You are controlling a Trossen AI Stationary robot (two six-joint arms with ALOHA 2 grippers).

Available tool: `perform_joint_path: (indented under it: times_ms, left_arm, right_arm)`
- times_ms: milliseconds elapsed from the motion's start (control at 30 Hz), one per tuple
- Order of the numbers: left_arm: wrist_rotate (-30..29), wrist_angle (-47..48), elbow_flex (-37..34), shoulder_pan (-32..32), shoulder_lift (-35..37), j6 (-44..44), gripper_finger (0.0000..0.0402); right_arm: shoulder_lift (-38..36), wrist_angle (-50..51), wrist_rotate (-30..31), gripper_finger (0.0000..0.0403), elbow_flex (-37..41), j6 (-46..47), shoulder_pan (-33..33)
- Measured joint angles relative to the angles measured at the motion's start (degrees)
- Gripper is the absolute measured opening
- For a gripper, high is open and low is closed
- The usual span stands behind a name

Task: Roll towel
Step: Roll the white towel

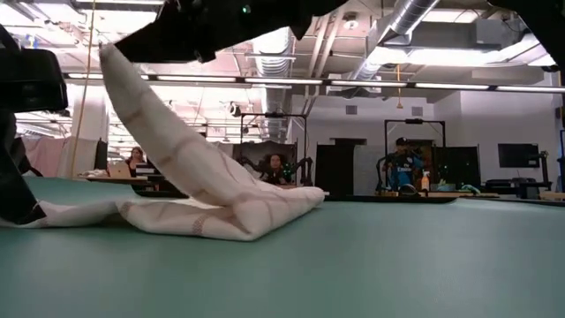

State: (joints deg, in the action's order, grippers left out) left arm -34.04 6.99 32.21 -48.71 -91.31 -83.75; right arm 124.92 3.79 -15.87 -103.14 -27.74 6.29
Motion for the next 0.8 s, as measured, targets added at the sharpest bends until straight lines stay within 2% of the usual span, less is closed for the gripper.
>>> perform_joint_path:
  times_ms: [800]
  left_arm:
    - [-2.21,-0.44,-0.11,0.48,-0.17,1.69,0.0000]
  right_arm:
    - [9.11,-9.47,-6.77,0.0000,0.09,2.92,0.45]
